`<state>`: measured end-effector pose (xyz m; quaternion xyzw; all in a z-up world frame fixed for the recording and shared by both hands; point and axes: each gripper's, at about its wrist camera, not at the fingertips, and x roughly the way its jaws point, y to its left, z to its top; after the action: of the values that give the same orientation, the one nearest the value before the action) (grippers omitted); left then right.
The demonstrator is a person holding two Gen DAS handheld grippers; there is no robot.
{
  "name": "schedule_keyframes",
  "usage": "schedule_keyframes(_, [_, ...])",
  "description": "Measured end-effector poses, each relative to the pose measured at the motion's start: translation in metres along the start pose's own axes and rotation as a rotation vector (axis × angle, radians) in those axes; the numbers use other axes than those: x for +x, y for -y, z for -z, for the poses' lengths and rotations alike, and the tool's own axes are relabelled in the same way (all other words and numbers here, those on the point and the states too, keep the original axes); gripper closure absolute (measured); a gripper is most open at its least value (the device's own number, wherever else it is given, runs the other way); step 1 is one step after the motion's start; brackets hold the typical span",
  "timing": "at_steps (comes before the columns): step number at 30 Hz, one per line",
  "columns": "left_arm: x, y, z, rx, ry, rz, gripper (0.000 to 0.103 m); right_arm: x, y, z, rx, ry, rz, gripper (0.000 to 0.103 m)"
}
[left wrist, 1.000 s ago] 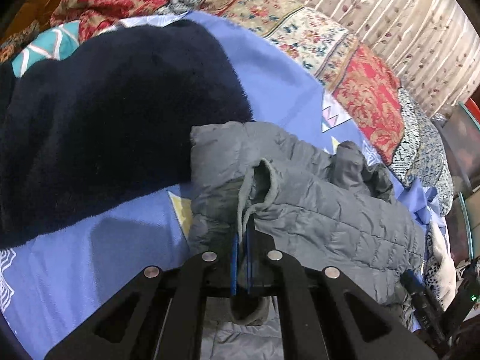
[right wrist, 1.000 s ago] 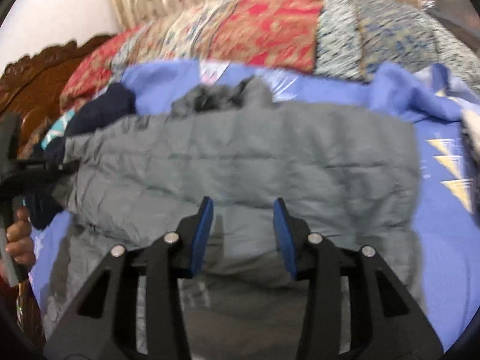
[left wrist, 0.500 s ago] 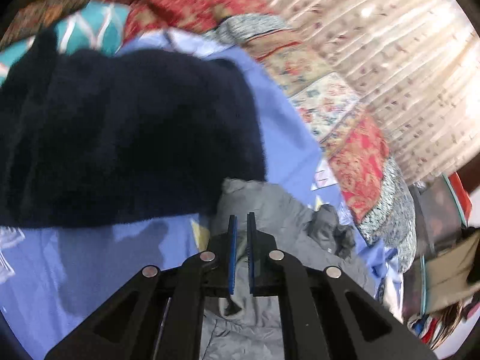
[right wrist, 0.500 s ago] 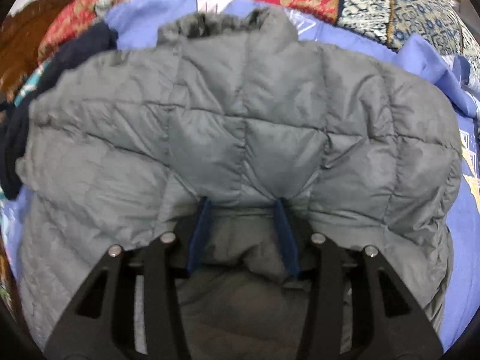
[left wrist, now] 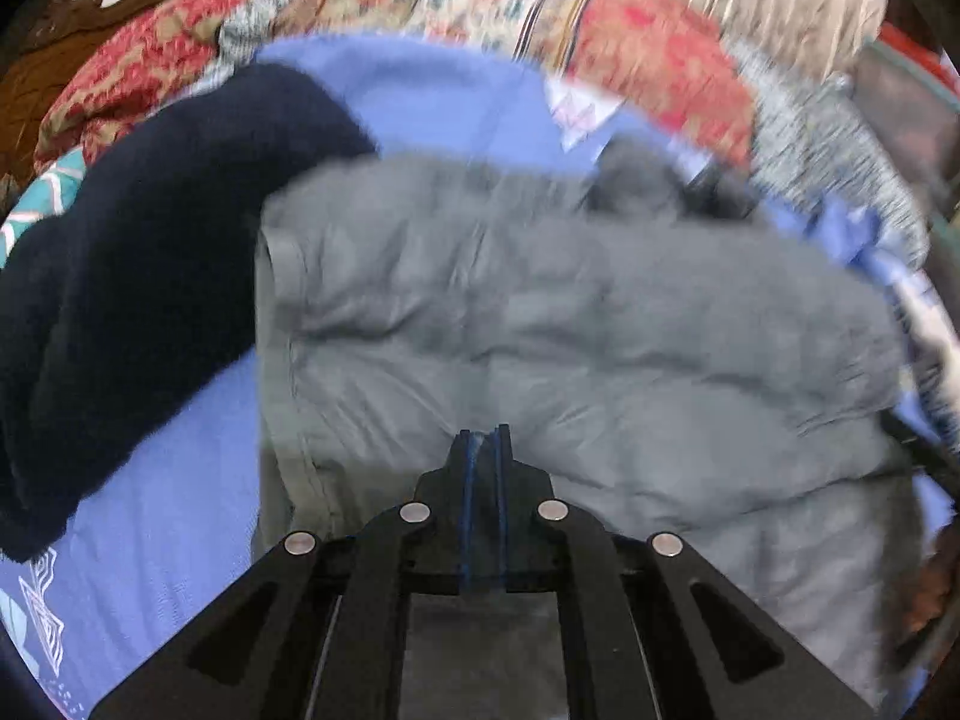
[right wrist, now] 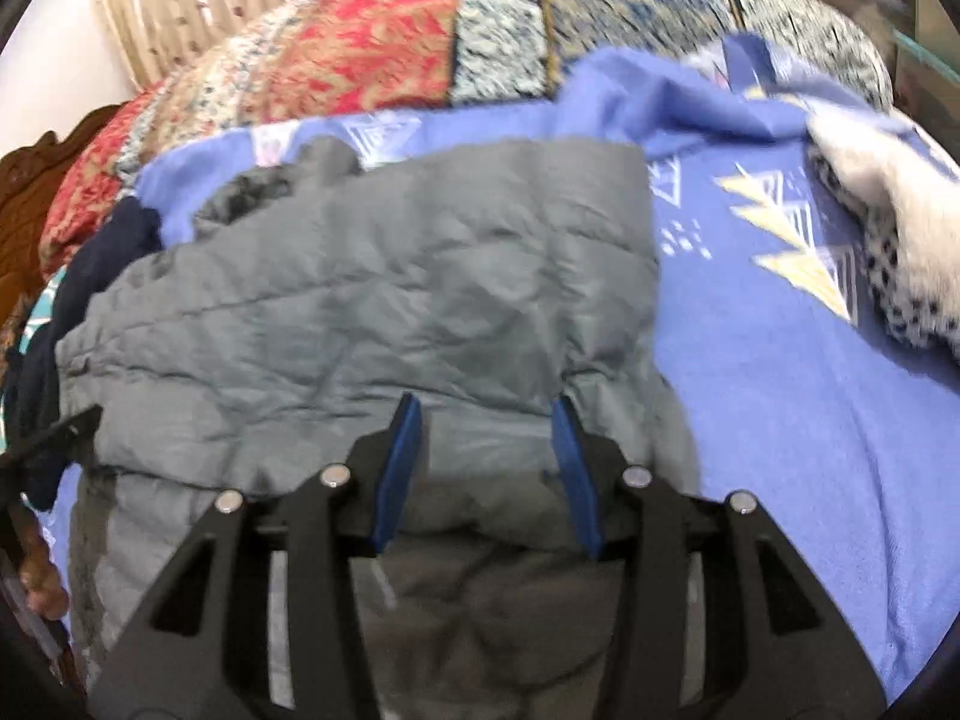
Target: Fold large clothes
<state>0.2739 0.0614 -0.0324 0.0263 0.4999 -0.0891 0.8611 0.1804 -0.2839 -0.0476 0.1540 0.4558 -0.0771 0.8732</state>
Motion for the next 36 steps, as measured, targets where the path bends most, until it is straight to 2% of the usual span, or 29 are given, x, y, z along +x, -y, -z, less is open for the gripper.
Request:
schedule_keyframes(3, [0.021, -0.007, 0.005, 0.004, -0.042, -0.006, 0.074, 0.015, -0.002, 0.012, -0.072, -0.058, 0.05, 0.062])
schedule_keyframes(9, [0.028, -0.003, 0.013, 0.059, -0.031, -0.051, 0.074, 0.018, -0.005, 0.03, -0.125, -0.007, 0.09, 0.061])
schedule_keyframes(13, [0.026, 0.012, 0.016, 0.133, -0.016, -0.148, 0.074, 0.018, -0.014, 0.033, -0.184, -0.005, 0.149, 0.061])
schedule_keyframes(16, [0.015, 0.021, 0.018, 0.197, -0.015, -0.209, 0.074, 0.013, -0.015, 0.025, -0.203, -0.041, 0.149, 0.06])
schedule_keyframes(18, [-0.005, 0.016, 0.021, 0.179, 0.006, -0.185, 0.074, 0.0, -0.01, 0.023, -0.166, -0.053, 0.12, 0.057])
schedule_keyframes(20, [-0.029, 0.007, 0.031, 0.16, 0.04, -0.154, 0.074, -0.021, -0.001, 0.027, -0.118, -0.025, 0.079, 0.051])
schedule_keyframes(22, [-0.044, 0.005, 0.04, 0.15, 0.061, -0.134, 0.074, -0.04, 0.004, 0.038, -0.12, -0.02, 0.046, 0.05])
schedule_keyframes(25, [-0.066, -0.006, 0.077, 0.14, 0.064, -0.087, 0.074, -0.056, 0.007, 0.063, -0.167, -0.04, 0.036, 0.05])
schedule_keyframes(29, [-0.068, -0.009, 0.133, 0.159, 0.007, -0.097, 0.074, -0.07, 0.02, 0.11, -0.201, -0.104, 0.043, 0.05])
schedule_keyframes(32, [-0.078, -0.013, 0.17, 0.18, 0.011, -0.129, 0.074, -0.088, 0.024, 0.14, -0.238, -0.102, 0.061, 0.05])
schedule_keyframes(36, [-0.109, -0.022, 0.2, 0.172, 0.025, -0.112, 0.074, -0.124, 0.026, 0.174, -0.269, -0.075, 0.048, 0.05])
